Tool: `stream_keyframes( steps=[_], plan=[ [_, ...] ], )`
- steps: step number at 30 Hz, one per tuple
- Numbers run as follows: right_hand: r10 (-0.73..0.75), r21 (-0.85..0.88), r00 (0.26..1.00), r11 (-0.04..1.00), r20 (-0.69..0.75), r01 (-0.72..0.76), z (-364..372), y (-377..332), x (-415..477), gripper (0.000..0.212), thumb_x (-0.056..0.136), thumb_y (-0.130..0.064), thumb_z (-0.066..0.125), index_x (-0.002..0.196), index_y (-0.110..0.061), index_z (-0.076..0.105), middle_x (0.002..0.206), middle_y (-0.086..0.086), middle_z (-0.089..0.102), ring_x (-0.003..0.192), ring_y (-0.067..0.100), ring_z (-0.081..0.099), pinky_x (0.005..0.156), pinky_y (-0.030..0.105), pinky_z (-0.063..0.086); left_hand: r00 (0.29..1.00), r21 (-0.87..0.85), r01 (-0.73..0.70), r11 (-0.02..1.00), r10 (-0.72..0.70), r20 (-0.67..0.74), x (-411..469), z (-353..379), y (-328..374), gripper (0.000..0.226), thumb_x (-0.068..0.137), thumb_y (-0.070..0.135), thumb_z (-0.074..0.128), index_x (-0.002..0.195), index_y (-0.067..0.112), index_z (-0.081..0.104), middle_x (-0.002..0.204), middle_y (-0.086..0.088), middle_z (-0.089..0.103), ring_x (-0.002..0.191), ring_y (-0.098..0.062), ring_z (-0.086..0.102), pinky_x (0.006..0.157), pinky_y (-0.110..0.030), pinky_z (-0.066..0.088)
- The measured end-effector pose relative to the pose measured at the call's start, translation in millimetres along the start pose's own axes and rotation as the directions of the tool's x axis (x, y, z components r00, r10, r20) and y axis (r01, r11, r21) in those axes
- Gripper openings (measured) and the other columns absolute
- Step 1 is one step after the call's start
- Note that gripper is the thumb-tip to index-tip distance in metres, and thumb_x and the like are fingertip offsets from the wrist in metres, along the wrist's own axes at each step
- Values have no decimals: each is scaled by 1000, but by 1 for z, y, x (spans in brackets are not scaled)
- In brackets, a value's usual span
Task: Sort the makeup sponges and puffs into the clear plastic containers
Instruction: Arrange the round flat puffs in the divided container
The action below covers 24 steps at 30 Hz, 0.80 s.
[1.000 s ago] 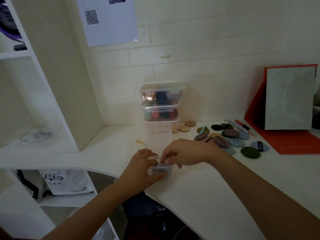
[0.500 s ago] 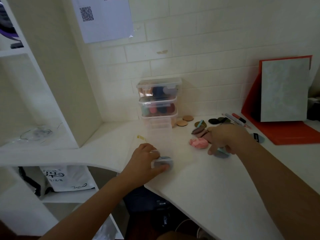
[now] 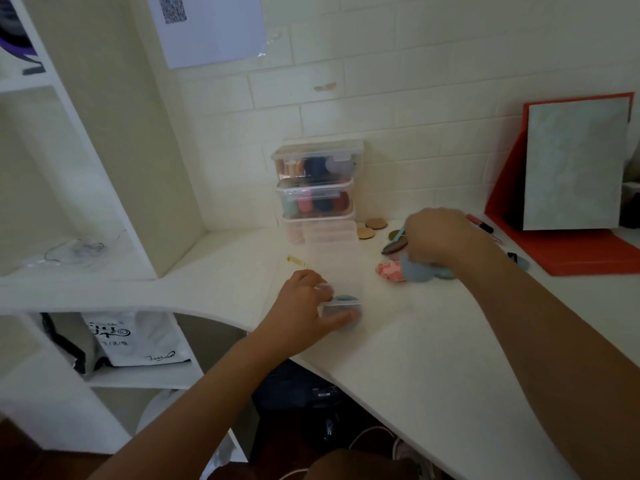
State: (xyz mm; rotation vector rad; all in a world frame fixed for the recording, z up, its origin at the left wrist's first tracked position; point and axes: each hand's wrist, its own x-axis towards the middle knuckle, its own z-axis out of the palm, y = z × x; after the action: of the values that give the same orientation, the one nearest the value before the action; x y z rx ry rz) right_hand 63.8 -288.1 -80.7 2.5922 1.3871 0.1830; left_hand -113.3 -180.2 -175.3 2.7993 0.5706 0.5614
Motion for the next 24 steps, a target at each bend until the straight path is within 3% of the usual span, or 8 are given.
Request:
stream_keyframes(
  steps=[3,5,7,11,14,20,24],
  plan=[
    [-142,224,956,953,-256,202,-16,-14,-11,18,84,-20,59,69,-16,52,69,0,51,72,21,53,57,25,36,1000,-21,-13,1000,13,-5,-1,0,4,82,66,75,36,101,9,70,109,-3,61,109,-12,39,80,-7,22],
    [-271,379,923,851,-273,363,-23,-26,-18,9,85,-21,60,82,-15,66,74,-1,62,68,18,62,58,26,44,1000,-47,2,999,-3,-18,-1,0,5,64,76,62,57,105,6,68,113,-5,59,111,-13,40,84,-4,25],
    [-369,393,903,814,-218,428,-21,-36,-21,12,88,-20,58,91,-16,69,79,-3,67,67,11,64,65,24,50,1000,-57,9,998,-10,-24,-2,0,6,51,80,49,64,112,9,67,121,-4,56,116,-14,39,89,-12,28],
    [-388,311,906,852,-168,422,-11,-40,-12,15,88,-19,56,97,-17,68,84,-3,66,70,12,60,74,31,53,1000,-35,-1,999,1,-19,-4,0,8,46,82,47,63,119,19,64,128,-1,53,122,-13,35,90,-14,25],
    [-384,244,901,871,-201,426,-11,-40,-11,13,88,-20,56,94,-19,67,80,-4,56,76,14,55,71,29,48,1000,-41,24,999,-25,-15,-3,1,8,46,81,47,64,116,18,65,125,-1,52,120,-13,36,91,-16,27],
    [-390,243,900,870,-196,429,-14,-40,-15,4,82,-20,63,85,-20,66,74,-7,55,72,11,54,67,26,49,998,-94,56,994,-57,0,-2,-2,10,44,78,41,69,113,14,67,119,-2,51,116,-13,38,94,-20,32],
    [-427,275,894,850,-139,449,-10,-44,-18,3,84,-21,64,85,-19,67,78,-6,60,69,8,52,62,18,42,999,-95,26,995,-24,29,-3,-5,13,43,79,42,68,112,14,67,123,-10,51,113,-10,36,76,-6,24]
  ],
)
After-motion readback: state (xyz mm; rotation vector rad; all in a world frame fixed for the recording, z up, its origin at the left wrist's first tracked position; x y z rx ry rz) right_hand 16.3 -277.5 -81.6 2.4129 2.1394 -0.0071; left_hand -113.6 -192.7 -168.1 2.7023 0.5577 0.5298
